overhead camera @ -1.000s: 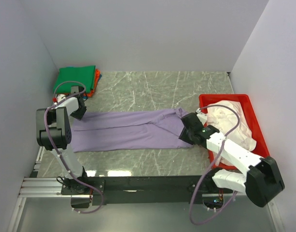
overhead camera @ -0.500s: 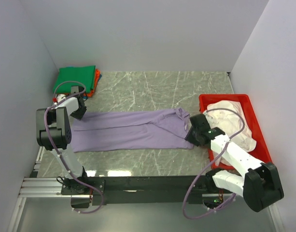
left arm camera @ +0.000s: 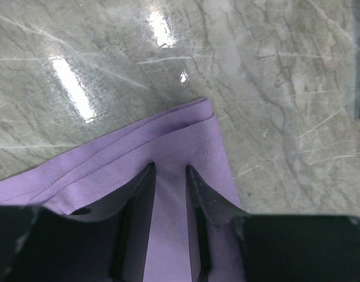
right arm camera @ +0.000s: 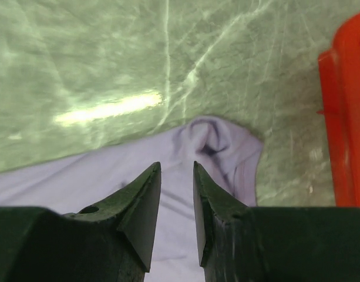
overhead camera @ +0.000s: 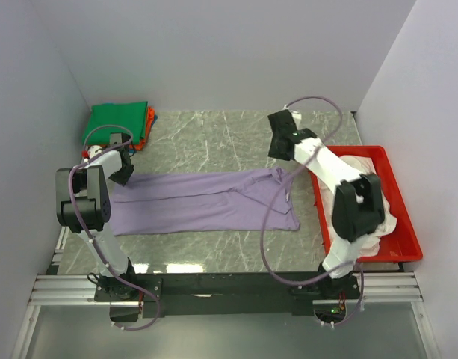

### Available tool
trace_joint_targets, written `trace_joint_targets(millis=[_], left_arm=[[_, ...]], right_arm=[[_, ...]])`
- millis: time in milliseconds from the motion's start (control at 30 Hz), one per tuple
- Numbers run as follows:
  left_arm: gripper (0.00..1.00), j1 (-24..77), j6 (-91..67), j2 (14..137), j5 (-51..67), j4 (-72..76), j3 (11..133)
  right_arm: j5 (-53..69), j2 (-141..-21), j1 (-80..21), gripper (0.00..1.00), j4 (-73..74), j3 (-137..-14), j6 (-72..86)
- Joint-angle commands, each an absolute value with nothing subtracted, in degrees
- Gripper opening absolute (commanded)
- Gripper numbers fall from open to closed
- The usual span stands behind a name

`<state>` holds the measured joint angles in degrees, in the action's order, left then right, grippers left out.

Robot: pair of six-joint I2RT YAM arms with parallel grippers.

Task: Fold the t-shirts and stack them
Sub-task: Fold the tshirt

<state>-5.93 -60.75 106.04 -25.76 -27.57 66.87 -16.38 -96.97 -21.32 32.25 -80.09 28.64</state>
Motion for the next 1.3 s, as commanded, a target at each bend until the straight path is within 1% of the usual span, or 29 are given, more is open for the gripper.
trace_joint_targets(millis=[0, 200, 633, 800, 1067, 1267], left_arm=[[0.33, -6.5, -60.2, 107.5, -25.9, -28.4, 66.7], [0.33, -6.5, -60.2, 108.0, -26.0, -28.3, 66.8], [0.33, -6.5, -60.2, 108.4, -25.9, -28.2, 66.7], [0.33, -6.5, -60.2, 108.5, -26.0, -28.3, 66.9], [0.33, -6.6, -60.3, 108.6, -26.1, -28.4, 66.8], [0.33, -6.5, -60.3, 108.7, -26.2, -28.5, 66.8]], right_arm=[[-19.7, -105.3, -21.1, 0.36, 37.3, -86.3, 22.9], [-21.3, -113.1, -21.6, 0.36, 37.6, -92.7, 21.0], [-25.0, -118.2, -24.3, 0.35, 38.5, -95.2, 20.2], [-23.9, -120.6, -24.9, 0.36, 39.3, -96.8, 19.7], [-26.6, -122.1, -25.0, 0.35, 42.5, -95.7, 20.7], [-25.9, -119.7, -23.7, 0.34, 41.9, -90.1, 23.7]])
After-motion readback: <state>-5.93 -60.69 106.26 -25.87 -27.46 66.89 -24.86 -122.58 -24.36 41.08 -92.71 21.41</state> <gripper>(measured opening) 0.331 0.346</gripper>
